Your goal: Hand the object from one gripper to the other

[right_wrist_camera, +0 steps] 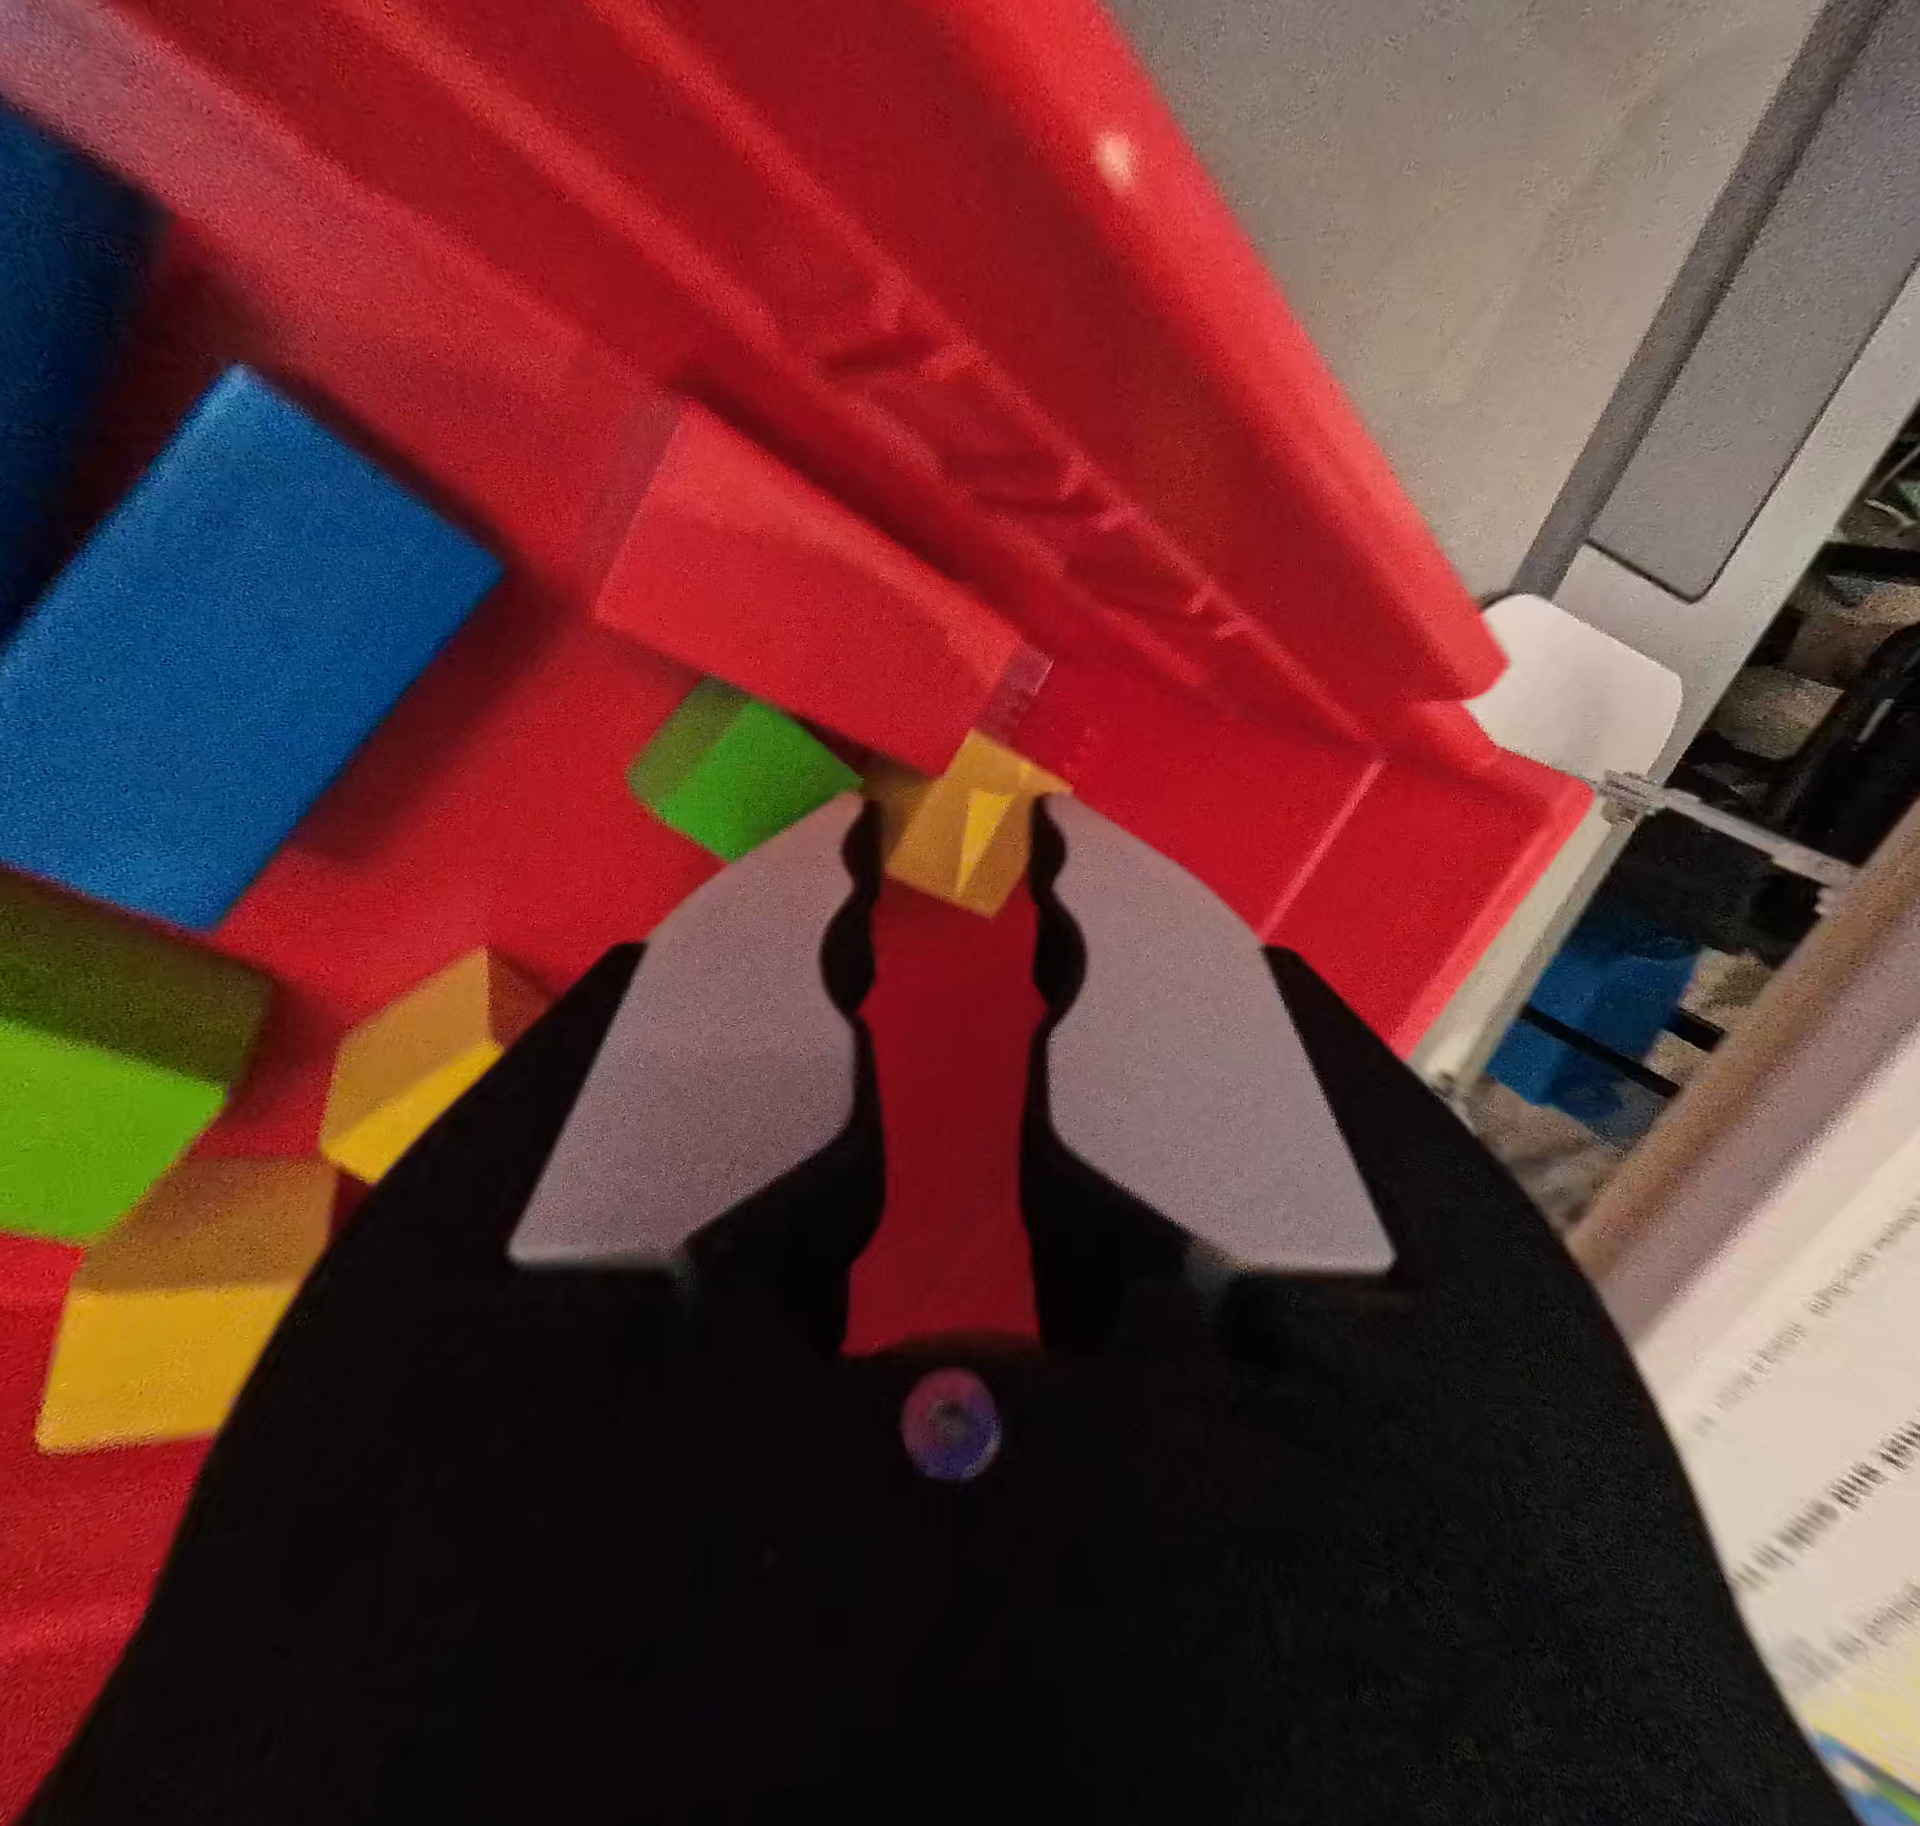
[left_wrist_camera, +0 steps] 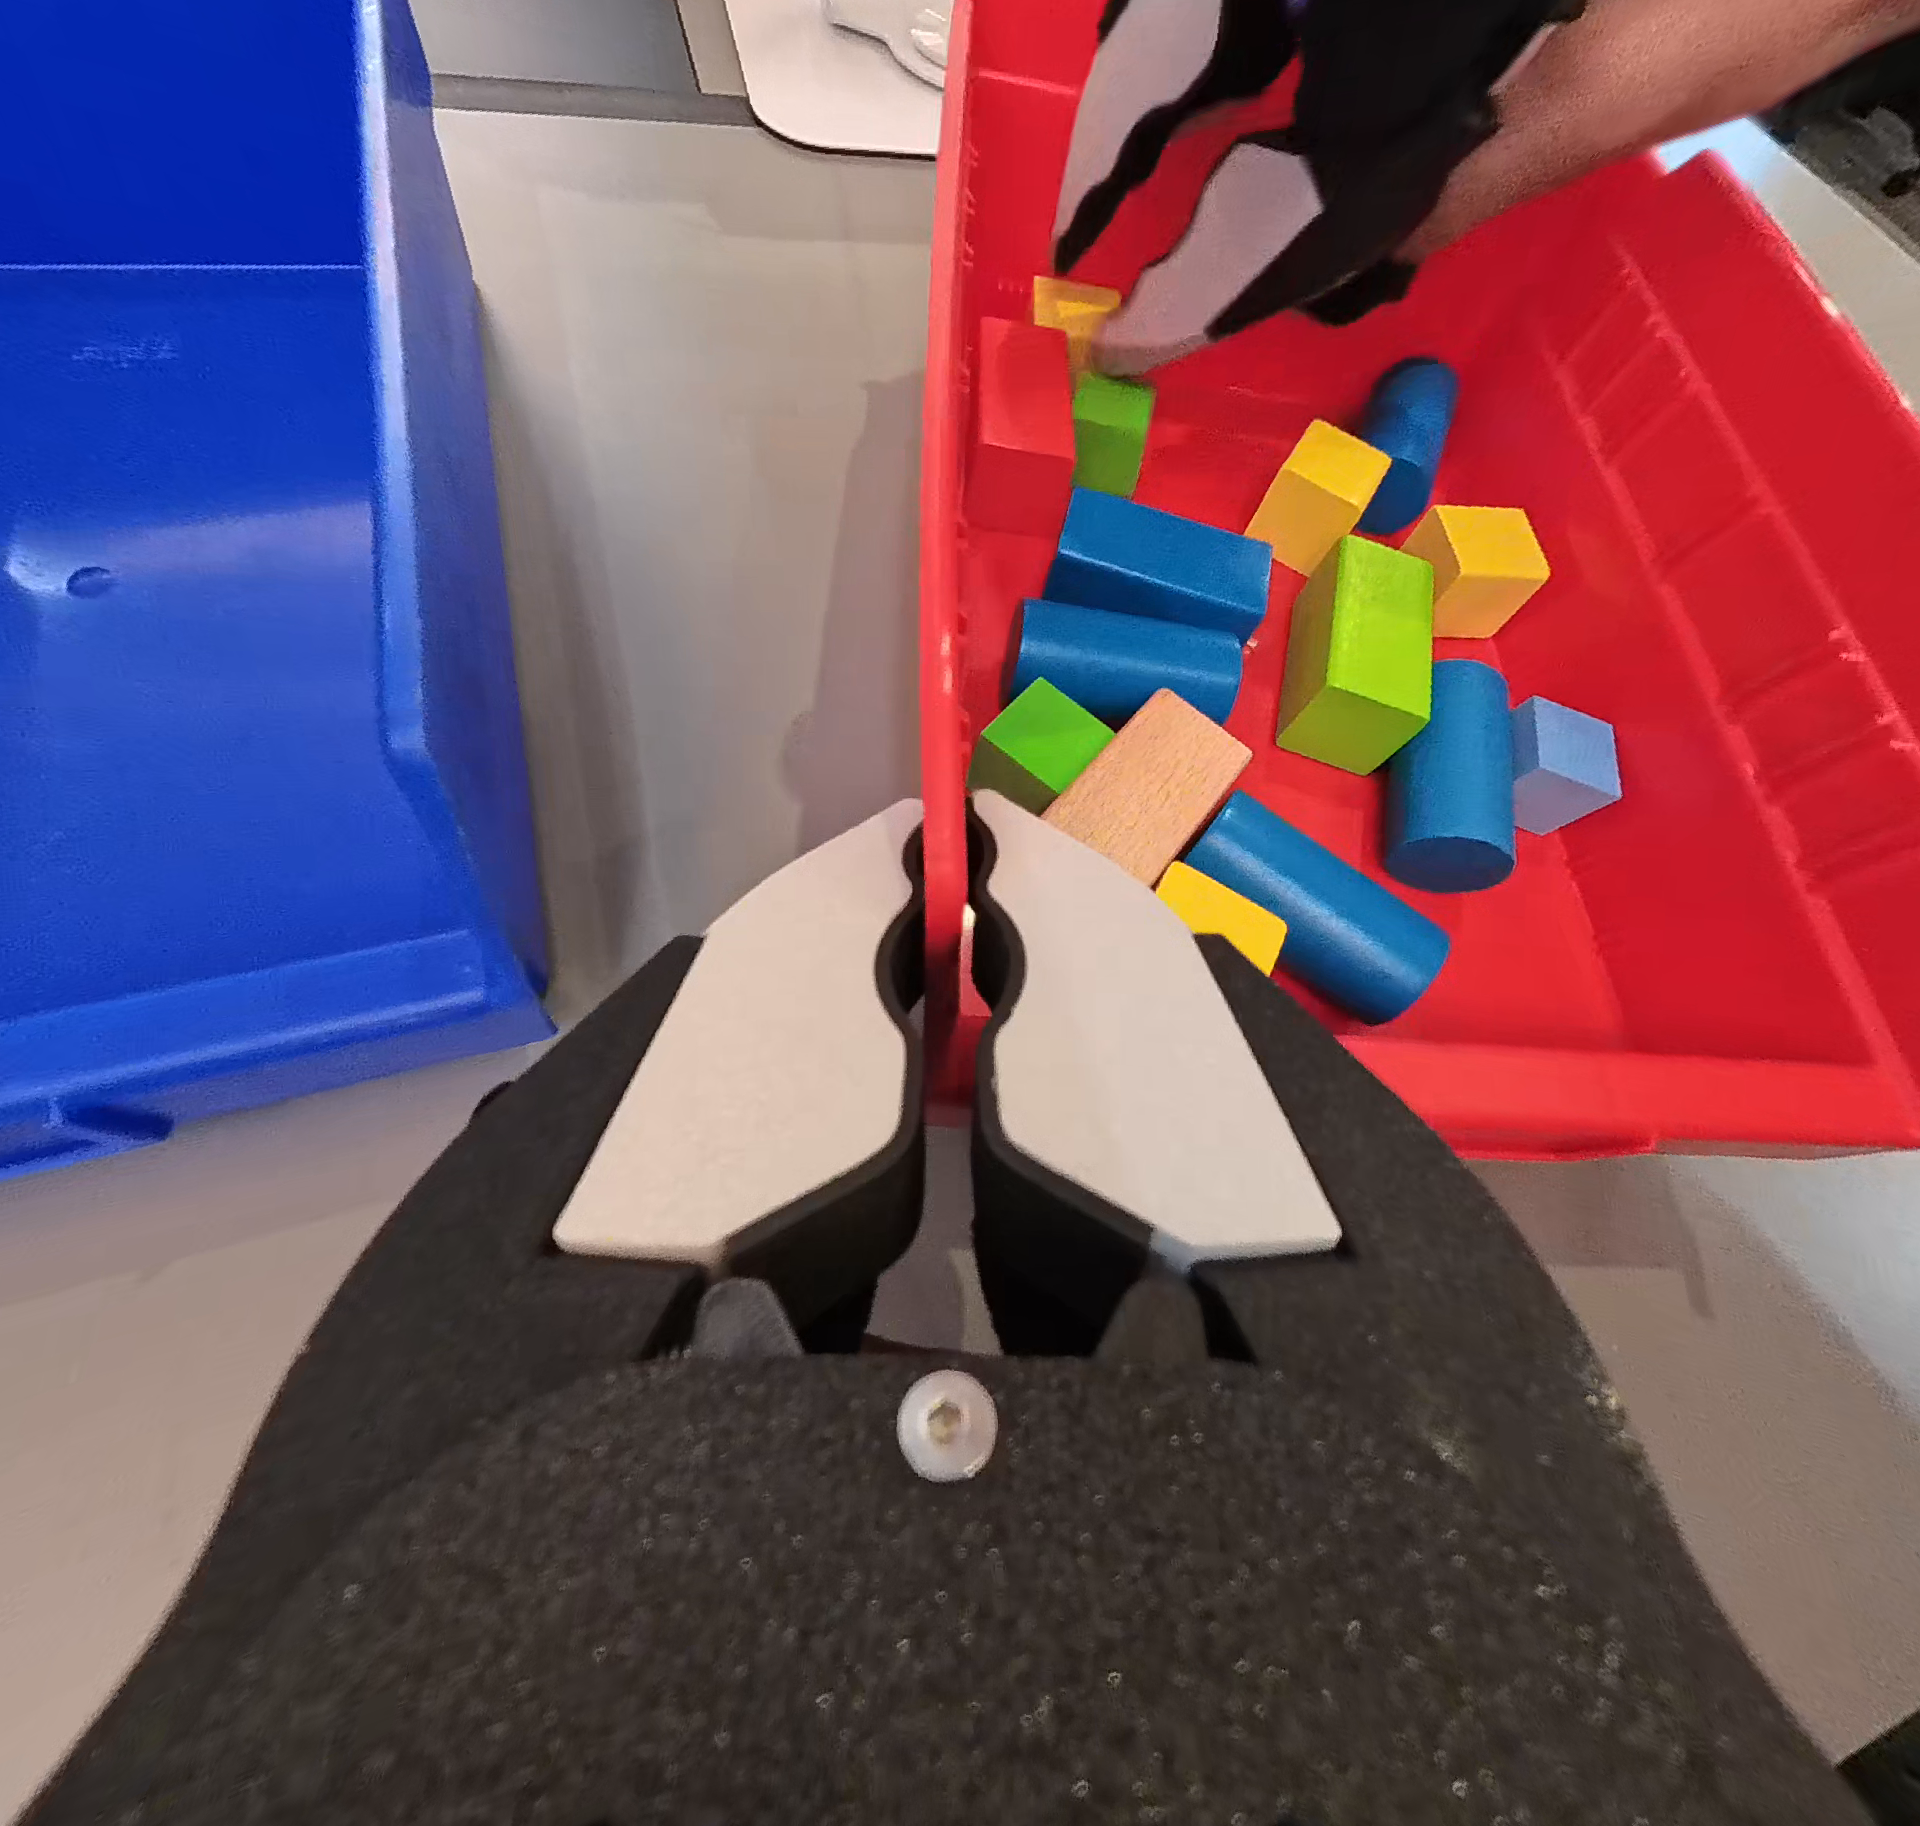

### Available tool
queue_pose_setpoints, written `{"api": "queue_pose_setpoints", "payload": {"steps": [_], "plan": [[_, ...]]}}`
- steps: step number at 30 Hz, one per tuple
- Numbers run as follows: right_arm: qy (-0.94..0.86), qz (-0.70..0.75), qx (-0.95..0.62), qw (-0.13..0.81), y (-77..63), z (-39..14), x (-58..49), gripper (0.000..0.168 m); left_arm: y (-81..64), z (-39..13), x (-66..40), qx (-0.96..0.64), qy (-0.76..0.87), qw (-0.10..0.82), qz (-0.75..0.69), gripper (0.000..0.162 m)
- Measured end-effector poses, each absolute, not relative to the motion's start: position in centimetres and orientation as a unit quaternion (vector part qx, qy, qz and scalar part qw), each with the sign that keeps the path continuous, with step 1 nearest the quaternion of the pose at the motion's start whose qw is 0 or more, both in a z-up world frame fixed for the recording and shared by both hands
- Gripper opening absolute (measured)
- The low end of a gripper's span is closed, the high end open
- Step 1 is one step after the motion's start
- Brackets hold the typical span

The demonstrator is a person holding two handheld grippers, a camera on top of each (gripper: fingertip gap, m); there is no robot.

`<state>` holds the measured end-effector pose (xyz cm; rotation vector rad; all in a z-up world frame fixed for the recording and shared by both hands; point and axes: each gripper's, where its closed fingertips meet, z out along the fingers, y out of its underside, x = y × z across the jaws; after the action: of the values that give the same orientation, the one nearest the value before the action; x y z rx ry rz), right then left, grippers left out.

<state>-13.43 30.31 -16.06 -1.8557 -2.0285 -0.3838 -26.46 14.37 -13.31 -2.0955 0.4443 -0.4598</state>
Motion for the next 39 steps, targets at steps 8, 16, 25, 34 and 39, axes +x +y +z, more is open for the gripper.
{"api": "queue_pose_setpoints", "payload": {"steps": [8, 16, 25, 34, 39], "plan": [[-0.696, 0.040, -0.717, 0.020, 22.6, -16.8, -12.3, 0.044, 14.4, -13.3, -26.5, -0.852, 0.174, 0.457, -0.187, 0.003], [-0.748, 0.053, -0.646, 0.144, 22.3, -13.0, -16.6, 0.045, 14.4, -13.3, -26.3, -0.849, 0.180, 0.459, -0.191, 0.003], [-0.676, -0.157, -0.719, -0.041, 26.3, -18.1, -7.4, 0.036, 14.3, -13.3, -26.2, -0.846, 0.182, 0.460, -0.198, 0.003], [-0.593, -0.050, -0.800, 0.071, 21.9, -9.9, -7.1, 0.043, 14.2, -13.3, -26.1, -0.845, 0.178, 0.460, -0.206, 0.004], [-0.644, 0.034, -0.760, 0.079, 13.9, -11.3, -9.6, 0.053, 14.4, -13.1, -26.1, -0.849, 0.167, 0.460, -0.198, 0.003]]}}
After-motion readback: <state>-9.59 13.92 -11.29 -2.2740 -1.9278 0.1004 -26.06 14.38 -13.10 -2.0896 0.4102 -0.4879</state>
